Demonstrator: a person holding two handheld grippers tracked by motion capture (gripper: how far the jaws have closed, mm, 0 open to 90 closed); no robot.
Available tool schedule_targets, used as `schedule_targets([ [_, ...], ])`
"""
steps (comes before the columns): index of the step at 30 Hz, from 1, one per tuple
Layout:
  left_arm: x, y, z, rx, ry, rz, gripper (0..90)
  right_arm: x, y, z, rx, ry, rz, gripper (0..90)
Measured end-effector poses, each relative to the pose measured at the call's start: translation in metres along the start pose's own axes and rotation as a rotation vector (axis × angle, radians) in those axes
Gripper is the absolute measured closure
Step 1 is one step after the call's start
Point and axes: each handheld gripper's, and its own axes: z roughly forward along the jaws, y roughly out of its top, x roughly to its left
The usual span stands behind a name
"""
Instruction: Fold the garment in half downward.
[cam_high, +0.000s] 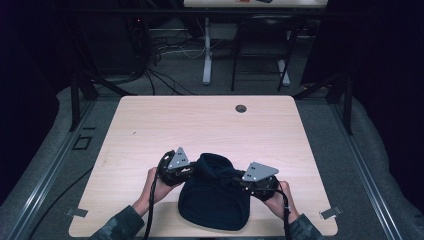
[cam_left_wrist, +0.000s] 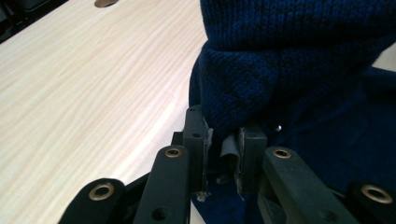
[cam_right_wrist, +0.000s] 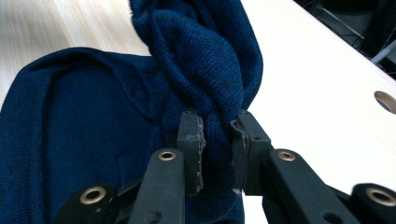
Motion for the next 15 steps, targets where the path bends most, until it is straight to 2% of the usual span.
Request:
schedule_targets([
  [5, -0.003, -0.014, -0.002, -0.009, 0.021, -0.029, 79.9, -0.002, 0.004, 0.013, 0.018, -0.016, -0.056, 74.9],
  [10, -0.002, -0.019, -0.005, -0.014, 0.031, -0.05, 79.9, -0.008, 0.008, 0.022, 0.013, -0.005, -0.046, 74.8],
  [15, -0.008, -0.022, -0.004, -0.005, 0.025, -0.053, 79.9, -0.004, 0.006, 0.02, 0.02, 0.007, -0.065, 74.6],
])
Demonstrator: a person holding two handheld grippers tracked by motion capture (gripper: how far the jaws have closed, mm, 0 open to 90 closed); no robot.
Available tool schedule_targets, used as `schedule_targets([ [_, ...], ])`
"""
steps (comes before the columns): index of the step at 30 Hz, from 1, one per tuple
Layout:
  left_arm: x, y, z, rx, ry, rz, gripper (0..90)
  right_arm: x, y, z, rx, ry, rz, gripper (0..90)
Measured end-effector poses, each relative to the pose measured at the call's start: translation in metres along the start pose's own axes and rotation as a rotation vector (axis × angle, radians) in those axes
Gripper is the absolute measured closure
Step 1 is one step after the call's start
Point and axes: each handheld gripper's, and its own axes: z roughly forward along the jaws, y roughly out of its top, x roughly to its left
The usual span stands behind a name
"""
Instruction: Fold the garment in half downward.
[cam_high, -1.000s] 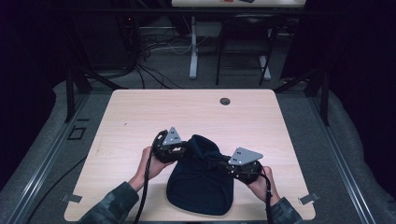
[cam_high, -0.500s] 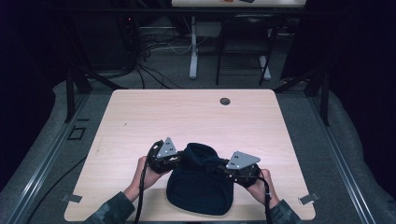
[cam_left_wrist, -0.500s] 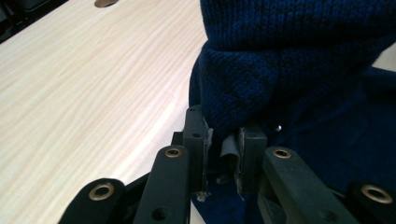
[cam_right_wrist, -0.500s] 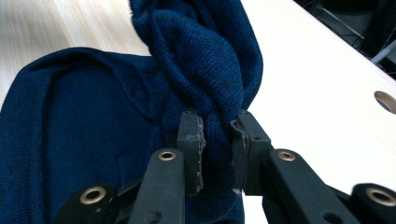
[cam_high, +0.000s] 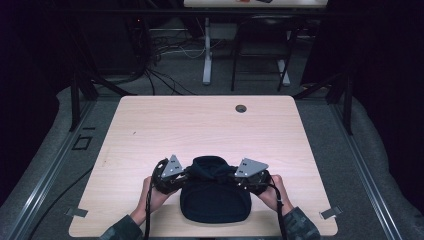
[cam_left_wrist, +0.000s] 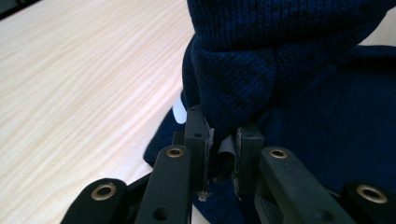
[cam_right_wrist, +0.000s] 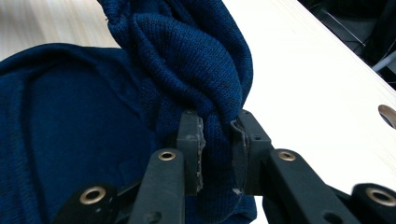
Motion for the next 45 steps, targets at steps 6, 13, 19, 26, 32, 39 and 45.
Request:
schedule_targets([
  [6, -0.005, -0.003, -0.001, 0.015, -0.012, 0.001, 79.9, 0.007, -0.004, -0.005, 0.008, 0.001, -0.018, 74.1],
  [13, -0.013, -0.011, 0.001, 0.037, -0.021, -0.015, 80.0, 0.019, -0.005, -0.006, 0.034, -0.008, -0.062, 73.8],
  [19, -0.017, -0.019, 0.006, 0.055, -0.012, -0.013, 80.0, 0.025, -0.012, -0.004, 0.052, -0.023, -0.085, 73.9],
  [26, -0.006, -0.016, 0.019, 0.056, 0.03, -0.014, 80.1, 0.021, -0.013, 0.009, 0.063, -0.071, -0.106, 73.9],
  [32, 0.001, -0.015, 0.021, 0.054, 0.023, -0.029, 79.4, 0.017, -0.013, 0.013, 0.064, -0.059, -0.081, 73.2],
  [39, -0.002, -0.015, 0.013, 0.064, -0.031, -0.032, 75.6, 0.025, -0.01, 0.004, 0.08, -0.025, -0.081, 71.3],
  [45, -0.004, -0.017, 0.01, 0.076, -0.055, -0.03, 69.8, 0.028, -0.011, -0.002, 0.082, -0.003, -0.069, 68.6],
])
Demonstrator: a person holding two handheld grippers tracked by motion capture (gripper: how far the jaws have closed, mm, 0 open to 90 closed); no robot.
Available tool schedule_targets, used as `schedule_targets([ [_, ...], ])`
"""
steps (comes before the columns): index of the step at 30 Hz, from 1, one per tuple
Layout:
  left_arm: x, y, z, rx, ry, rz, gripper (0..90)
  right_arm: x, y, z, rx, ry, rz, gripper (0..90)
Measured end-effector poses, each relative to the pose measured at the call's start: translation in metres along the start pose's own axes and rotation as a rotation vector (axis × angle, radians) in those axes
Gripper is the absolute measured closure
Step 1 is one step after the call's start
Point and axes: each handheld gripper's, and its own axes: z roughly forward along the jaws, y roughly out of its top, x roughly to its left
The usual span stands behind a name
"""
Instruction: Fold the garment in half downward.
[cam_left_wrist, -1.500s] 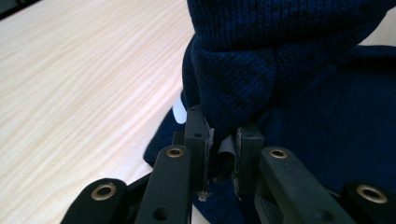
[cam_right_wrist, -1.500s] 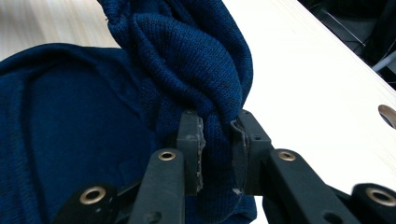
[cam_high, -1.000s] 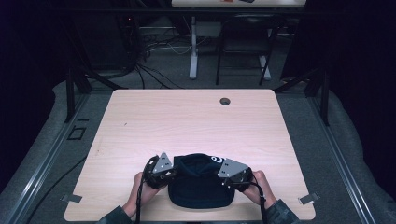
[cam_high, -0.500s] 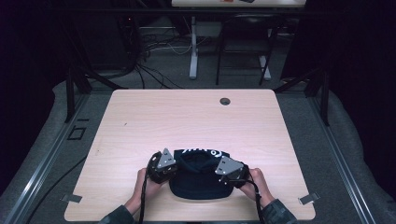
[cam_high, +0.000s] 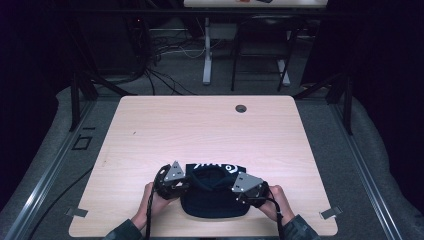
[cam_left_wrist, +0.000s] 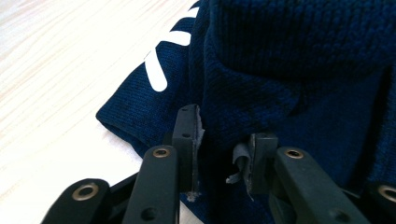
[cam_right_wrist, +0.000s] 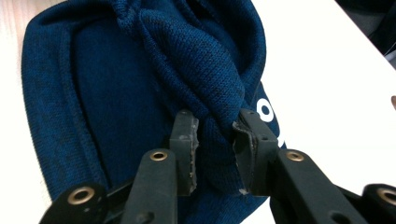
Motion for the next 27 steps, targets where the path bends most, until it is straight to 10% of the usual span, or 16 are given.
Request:
schedule_targets([
  [7, 0.0, -0.001, -0.004, 0.012, -0.018, -0.003, 61.1, -0.001, -0.002, -0.006, 0.0, 0.008, 0.035, 59.5],
  [16, 0.008, -0.008, -0.037, -0.031, -0.064, -0.079, 44.0, -0.014, -0.01, -0.04, -0.122, 0.055, 0.215, 45.9],
  [22, 0.015, -0.001, -0.051, -0.102, -0.056, -0.114, 43.0, -0.024, -0.009, -0.03, -0.107, -0.01, 0.264, 45.7],
  [27, 0.023, 0.007, -0.047, -0.12, -0.019, -0.141, 39.4, -0.036, -0.006, -0.013, -0.105, 0.027, 0.346, 43.7],
])
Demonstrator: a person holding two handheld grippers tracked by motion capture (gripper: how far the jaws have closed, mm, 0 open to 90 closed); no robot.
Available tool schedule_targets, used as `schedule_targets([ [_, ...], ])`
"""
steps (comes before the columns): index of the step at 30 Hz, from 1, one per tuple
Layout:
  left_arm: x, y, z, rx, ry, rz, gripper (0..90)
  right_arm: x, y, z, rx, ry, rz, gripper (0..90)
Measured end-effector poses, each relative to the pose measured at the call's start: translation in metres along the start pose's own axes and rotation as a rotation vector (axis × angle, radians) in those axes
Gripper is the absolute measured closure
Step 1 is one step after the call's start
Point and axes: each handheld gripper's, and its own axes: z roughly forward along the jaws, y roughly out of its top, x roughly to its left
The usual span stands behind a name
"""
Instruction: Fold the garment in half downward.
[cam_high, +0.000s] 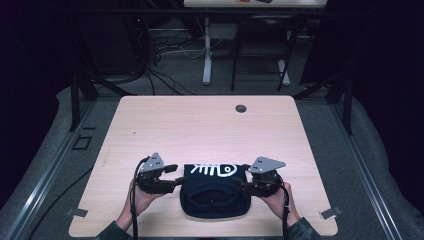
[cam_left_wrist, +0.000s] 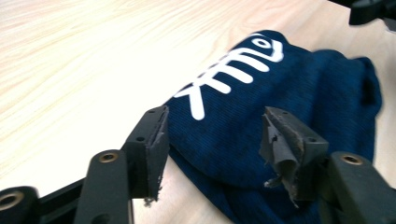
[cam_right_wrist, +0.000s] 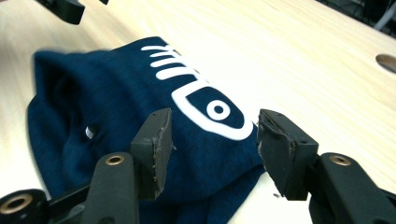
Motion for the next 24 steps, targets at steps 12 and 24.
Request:
schedule_targets([
  [12, -0.022, -0.012, 0.035, 0.134, -0.04, 0.057, 29.3, 0.011, -0.016, 0.03, 0.176, 0.083, 0.006, 35.1],
  [24, -0.029, -0.026, 0.046, 0.205, -0.003, 0.141, 23.8, 0.013, -0.035, 0.04, 0.237, 0.095, -0.015, 26.4],
])
